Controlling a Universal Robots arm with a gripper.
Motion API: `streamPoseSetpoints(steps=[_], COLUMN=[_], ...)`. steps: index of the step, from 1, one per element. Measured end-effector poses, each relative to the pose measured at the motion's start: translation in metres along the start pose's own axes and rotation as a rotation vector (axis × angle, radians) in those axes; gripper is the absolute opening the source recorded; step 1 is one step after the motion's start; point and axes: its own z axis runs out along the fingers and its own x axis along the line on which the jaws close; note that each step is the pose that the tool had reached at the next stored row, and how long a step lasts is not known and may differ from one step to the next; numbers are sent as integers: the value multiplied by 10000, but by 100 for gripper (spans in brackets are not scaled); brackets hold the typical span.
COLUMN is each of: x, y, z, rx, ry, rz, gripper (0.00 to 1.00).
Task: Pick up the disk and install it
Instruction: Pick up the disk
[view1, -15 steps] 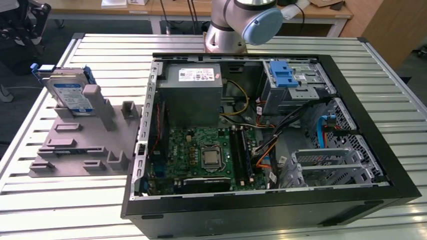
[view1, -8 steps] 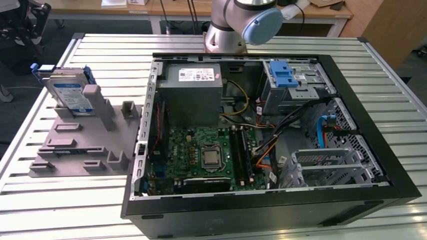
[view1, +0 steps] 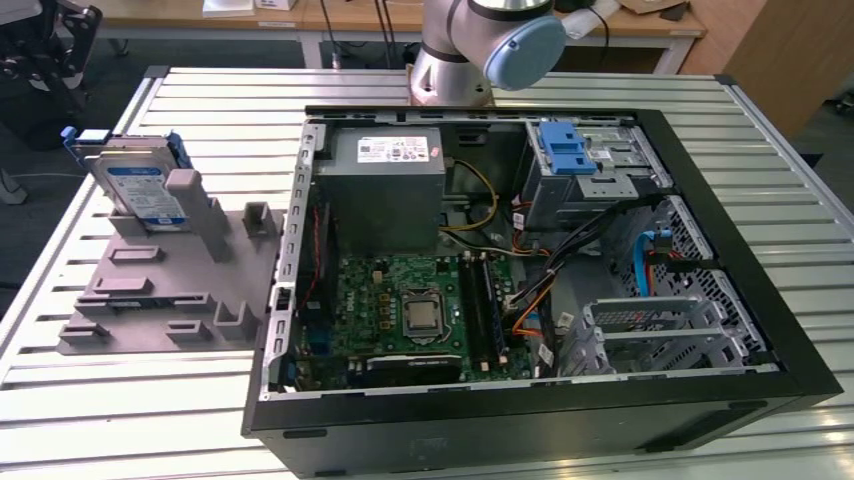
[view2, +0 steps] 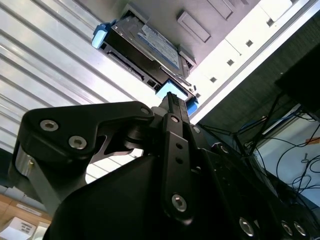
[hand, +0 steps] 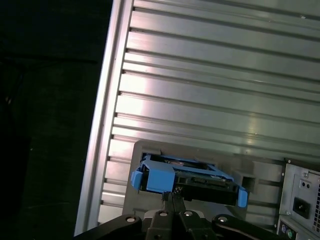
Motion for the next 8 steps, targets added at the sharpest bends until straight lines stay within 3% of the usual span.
streamPoseSetpoints(steps=[8], x=[0], y=[0], z=[0], rx=[-3], ry=[6], rz=[-136], gripper=[11])
